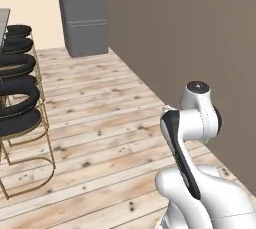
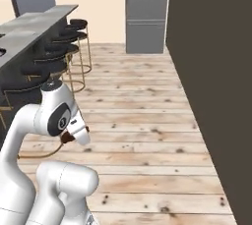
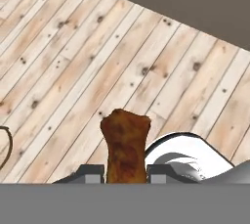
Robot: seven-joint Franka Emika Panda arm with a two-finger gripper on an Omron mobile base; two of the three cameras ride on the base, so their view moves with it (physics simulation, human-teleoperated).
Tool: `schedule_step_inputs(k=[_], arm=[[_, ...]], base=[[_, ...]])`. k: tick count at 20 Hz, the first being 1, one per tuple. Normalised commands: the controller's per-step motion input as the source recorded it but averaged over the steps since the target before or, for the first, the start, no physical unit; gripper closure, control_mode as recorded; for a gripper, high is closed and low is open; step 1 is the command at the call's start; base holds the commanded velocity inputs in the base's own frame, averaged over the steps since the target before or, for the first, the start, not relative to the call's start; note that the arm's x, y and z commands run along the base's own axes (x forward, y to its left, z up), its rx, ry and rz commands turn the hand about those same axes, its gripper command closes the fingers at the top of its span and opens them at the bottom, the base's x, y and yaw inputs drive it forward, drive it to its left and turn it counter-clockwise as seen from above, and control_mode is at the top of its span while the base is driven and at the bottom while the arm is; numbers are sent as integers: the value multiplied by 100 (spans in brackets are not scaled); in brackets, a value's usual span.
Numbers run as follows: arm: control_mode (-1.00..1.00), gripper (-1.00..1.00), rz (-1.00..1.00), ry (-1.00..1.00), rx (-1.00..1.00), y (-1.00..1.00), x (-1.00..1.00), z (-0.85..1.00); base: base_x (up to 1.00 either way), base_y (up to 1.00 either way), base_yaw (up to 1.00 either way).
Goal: Take the chicken drumsticks from the pan and place one on each plate on the dining counter.
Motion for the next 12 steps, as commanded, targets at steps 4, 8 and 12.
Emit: schedule_step_inputs(k=[4, 8, 12], arm=[[100, 100, 0, 0, 0, 0, 0, 0], [100, 100, 0, 0, 0, 0, 0, 0], [100, 100, 0, 0, 0, 0, 0, 0]], base=[[100, -19, 40], [100, -31, 45], [100, -50, 50]])
